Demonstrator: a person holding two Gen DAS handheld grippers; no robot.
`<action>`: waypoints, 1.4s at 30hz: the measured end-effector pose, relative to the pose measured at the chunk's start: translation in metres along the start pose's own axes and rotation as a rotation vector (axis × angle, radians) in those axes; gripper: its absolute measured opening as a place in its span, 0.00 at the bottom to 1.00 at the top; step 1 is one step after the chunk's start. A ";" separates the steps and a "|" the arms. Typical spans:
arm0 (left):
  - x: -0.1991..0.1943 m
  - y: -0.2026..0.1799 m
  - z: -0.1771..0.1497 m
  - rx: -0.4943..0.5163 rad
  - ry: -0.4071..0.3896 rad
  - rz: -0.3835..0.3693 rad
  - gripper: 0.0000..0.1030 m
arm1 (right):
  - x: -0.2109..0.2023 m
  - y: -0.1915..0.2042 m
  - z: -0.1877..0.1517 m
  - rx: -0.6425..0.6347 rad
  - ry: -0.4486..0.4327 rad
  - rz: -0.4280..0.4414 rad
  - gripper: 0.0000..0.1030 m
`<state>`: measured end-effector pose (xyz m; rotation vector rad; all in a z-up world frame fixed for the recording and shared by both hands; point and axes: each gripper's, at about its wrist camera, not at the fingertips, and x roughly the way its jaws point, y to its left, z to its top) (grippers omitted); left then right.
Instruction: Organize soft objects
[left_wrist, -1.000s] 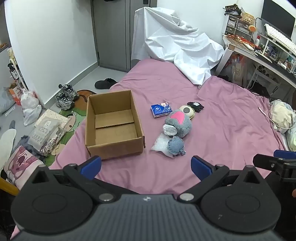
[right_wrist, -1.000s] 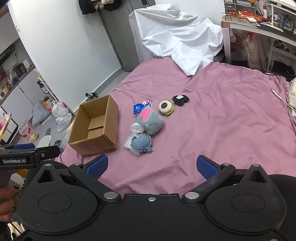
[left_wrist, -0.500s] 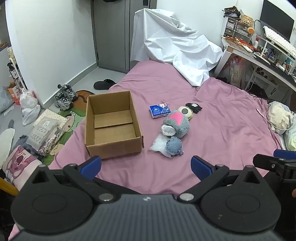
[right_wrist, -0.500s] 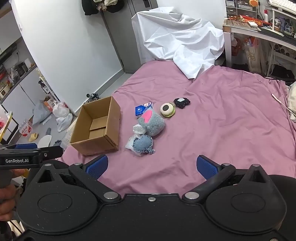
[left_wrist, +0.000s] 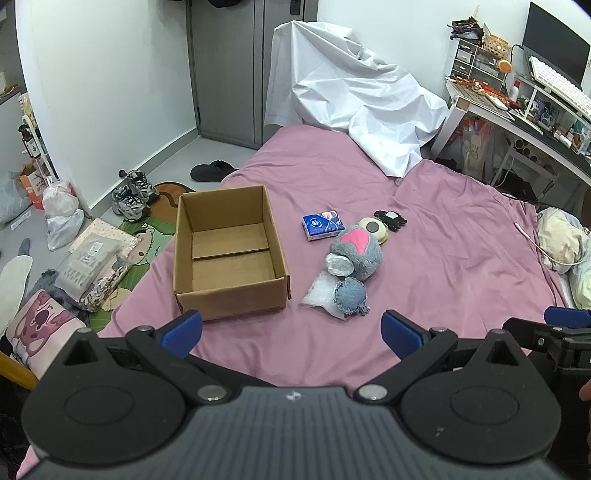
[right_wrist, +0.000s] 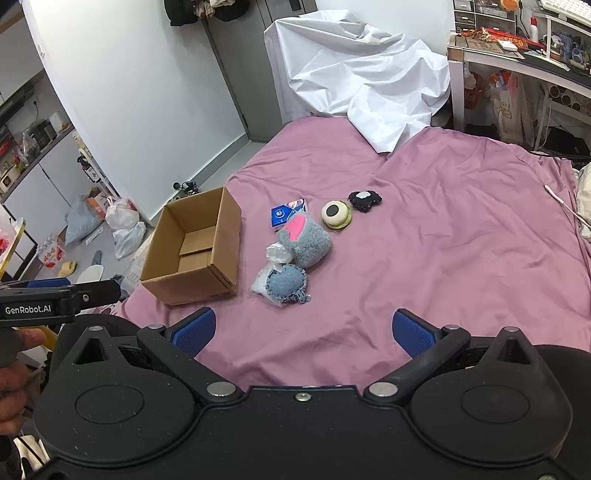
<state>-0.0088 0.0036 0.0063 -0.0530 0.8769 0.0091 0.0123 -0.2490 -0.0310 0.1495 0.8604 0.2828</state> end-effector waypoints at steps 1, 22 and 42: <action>0.000 0.000 0.000 0.004 0.001 0.000 0.99 | 0.000 0.000 0.000 0.002 -0.002 0.000 1.00; 0.002 -0.012 -0.001 0.032 -0.010 -0.014 0.99 | 0.002 -0.003 0.000 0.008 -0.006 -0.004 1.00; 0.011 -0.017 -0.001 0.020 -0.013 -0.036 0.99 | 0.005 -0.008 0.001 0.028 -0.007 0.004 1.00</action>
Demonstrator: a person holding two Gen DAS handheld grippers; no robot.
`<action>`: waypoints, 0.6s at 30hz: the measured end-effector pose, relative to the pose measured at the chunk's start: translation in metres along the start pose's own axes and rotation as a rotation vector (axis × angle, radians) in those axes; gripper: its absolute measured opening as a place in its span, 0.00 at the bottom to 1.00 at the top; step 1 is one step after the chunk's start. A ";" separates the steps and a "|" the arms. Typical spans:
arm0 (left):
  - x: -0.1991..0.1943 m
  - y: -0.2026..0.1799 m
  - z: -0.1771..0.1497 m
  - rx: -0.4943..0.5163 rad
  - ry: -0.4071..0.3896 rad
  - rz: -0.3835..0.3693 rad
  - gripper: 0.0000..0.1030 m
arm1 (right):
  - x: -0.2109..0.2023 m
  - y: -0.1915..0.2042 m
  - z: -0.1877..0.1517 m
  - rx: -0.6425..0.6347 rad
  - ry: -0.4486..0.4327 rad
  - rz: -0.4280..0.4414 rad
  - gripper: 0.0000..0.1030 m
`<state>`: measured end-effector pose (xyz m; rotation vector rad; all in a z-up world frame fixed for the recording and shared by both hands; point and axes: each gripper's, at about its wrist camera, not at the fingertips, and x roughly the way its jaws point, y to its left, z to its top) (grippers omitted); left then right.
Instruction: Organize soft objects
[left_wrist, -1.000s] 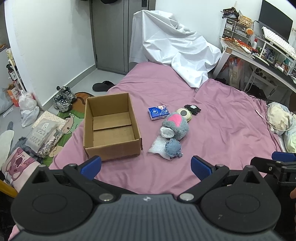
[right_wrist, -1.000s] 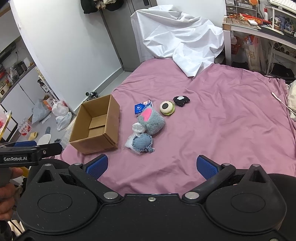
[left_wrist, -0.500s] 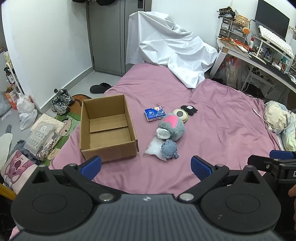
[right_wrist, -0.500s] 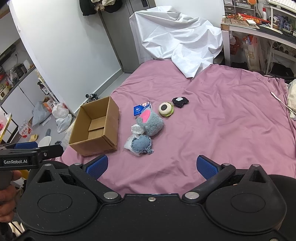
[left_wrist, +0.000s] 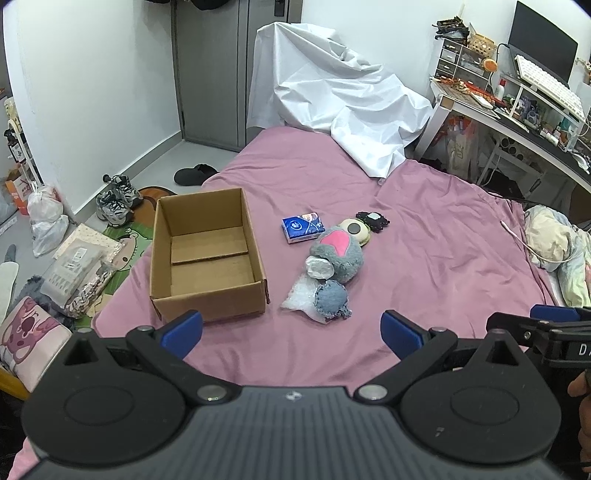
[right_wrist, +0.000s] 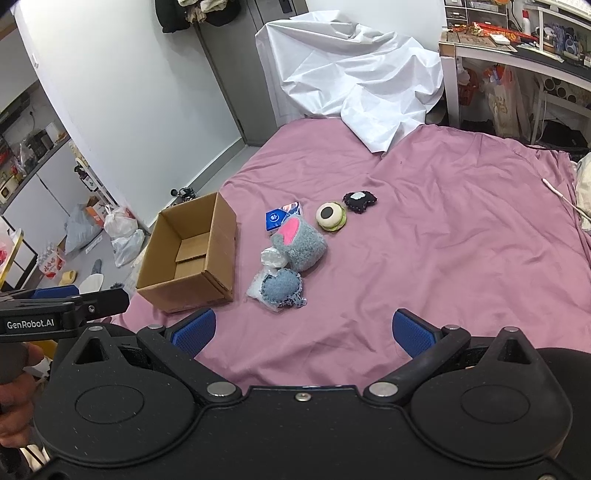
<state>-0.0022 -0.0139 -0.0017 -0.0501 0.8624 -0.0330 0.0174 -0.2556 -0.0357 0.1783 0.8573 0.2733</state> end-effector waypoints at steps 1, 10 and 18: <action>0.001 0.000 0.000 -0.002 0.000 0.000 0.99 | 0.001 -0.001 0.000 0.002 0.000 0.002 1.00; 0.017 0.002 0.000 -0.033 0.012 -0.025 0.97 | 0.017 -0.006 0.003 0.028 0.005 0.023 1.00; 0.041 0.000 0.001 -0.045 0.026 -0.028 0.97 | 0.037 -0.009 0.006 0.047 0.011 0.061 1.00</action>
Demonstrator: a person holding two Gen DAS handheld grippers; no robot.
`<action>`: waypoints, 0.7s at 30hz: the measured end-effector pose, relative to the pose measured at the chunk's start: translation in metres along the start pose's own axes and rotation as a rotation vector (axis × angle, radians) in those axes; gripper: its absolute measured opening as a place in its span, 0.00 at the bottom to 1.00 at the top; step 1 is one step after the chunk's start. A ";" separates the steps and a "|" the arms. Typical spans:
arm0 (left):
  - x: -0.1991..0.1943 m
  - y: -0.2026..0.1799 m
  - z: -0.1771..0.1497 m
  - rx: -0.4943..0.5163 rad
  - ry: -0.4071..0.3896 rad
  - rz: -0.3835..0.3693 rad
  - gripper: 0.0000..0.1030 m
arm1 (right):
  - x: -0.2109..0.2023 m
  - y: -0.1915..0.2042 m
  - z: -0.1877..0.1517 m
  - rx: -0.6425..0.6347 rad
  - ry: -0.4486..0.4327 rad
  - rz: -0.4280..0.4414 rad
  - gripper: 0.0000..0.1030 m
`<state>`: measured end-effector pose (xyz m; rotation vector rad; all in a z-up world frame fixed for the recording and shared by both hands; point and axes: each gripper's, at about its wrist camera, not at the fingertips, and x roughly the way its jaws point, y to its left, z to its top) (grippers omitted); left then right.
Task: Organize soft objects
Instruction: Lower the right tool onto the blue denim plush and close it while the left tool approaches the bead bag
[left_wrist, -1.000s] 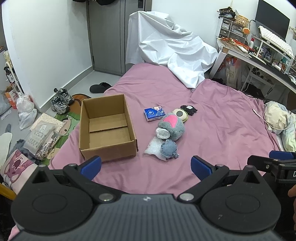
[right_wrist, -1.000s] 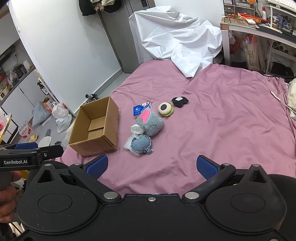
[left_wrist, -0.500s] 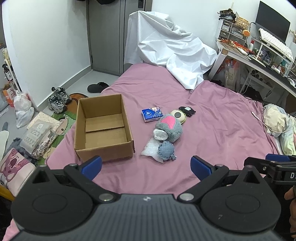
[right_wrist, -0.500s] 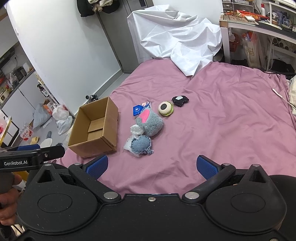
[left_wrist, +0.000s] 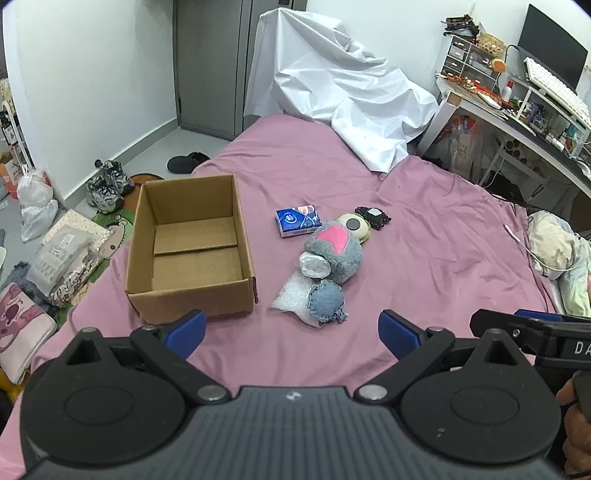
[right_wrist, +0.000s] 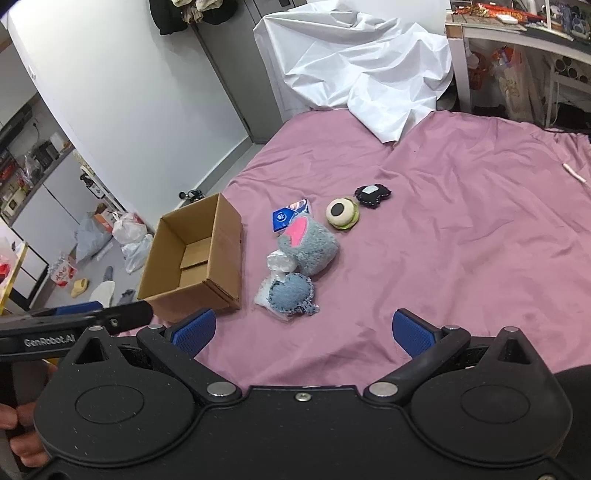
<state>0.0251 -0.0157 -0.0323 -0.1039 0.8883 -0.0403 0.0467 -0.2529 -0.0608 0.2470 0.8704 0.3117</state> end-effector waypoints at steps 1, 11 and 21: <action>0.003 0.001 0.001 -0.004 0.002 0.001 0.97 | 0.002 -0.001 0.000 0.004 0.002 0.003 1.00; 0.039 0.006 0.011 -0.064 0.033 0.005 0.92 | 0.036 -0.012 0.018 0.086 0.025 -0.014 1.00; 0.078 0.007 0.018 -0.117 0.068 0.015 0.84 | 0.064 -0.024 0.027 0.154 0.017 0.006 0.91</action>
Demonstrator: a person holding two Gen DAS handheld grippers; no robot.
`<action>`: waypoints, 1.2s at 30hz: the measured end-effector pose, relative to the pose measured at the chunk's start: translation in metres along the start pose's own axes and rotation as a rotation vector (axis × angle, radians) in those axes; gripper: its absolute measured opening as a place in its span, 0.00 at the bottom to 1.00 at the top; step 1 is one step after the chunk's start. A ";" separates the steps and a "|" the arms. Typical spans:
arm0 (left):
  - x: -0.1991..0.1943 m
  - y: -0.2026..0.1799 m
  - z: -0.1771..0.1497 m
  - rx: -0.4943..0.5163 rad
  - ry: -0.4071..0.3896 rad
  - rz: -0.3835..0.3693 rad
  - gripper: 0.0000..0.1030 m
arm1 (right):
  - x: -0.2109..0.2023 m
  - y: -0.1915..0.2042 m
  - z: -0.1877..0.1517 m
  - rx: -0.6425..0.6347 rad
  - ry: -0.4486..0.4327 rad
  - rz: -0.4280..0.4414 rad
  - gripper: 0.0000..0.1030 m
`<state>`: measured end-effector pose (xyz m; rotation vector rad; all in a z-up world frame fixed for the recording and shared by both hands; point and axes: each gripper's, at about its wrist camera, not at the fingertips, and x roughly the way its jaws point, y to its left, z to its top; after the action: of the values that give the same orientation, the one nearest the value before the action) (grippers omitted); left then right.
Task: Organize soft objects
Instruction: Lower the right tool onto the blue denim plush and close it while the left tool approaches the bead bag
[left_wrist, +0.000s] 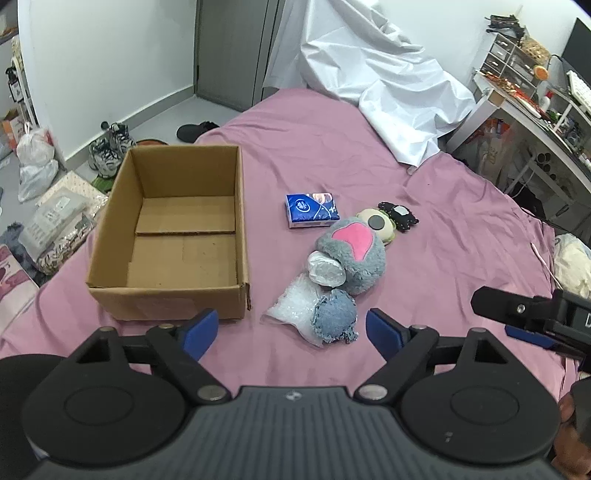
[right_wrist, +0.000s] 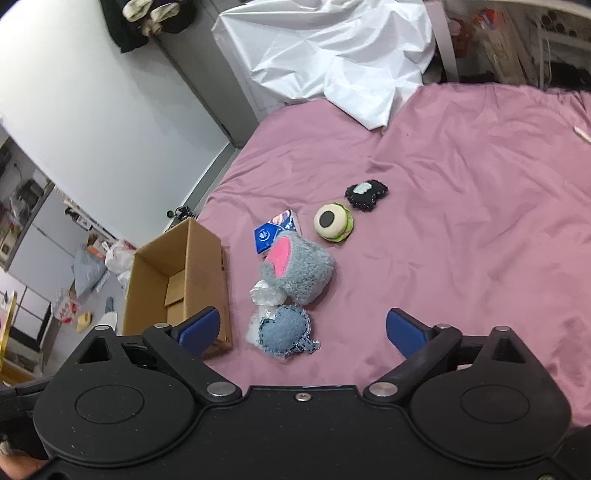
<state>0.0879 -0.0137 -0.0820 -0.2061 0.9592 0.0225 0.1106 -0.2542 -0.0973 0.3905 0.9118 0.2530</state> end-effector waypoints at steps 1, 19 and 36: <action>0.004 0.000 0.000 -0.005 0.005 0.002 0.83 | 0.004 -0.003 0.000 0.011 0.007 0.002 0.88; 0.058 0.001 -0.004 -0.066 0.085 0.005 0.60 | 0.062 -0.038 -0.011 0.280 0.119 0.078 0.62; 0.094 0.009 -0.008 -0.164 0.120 0.012 0.48 | 0.128 -0.031 -0.023 0.468 0.213 0.102 0.52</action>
<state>0.1342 -0.0136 -0.1644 -0.3557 1.0788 0.1008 0.1693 -0.2293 -0.2154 0.8559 1.1636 0.1740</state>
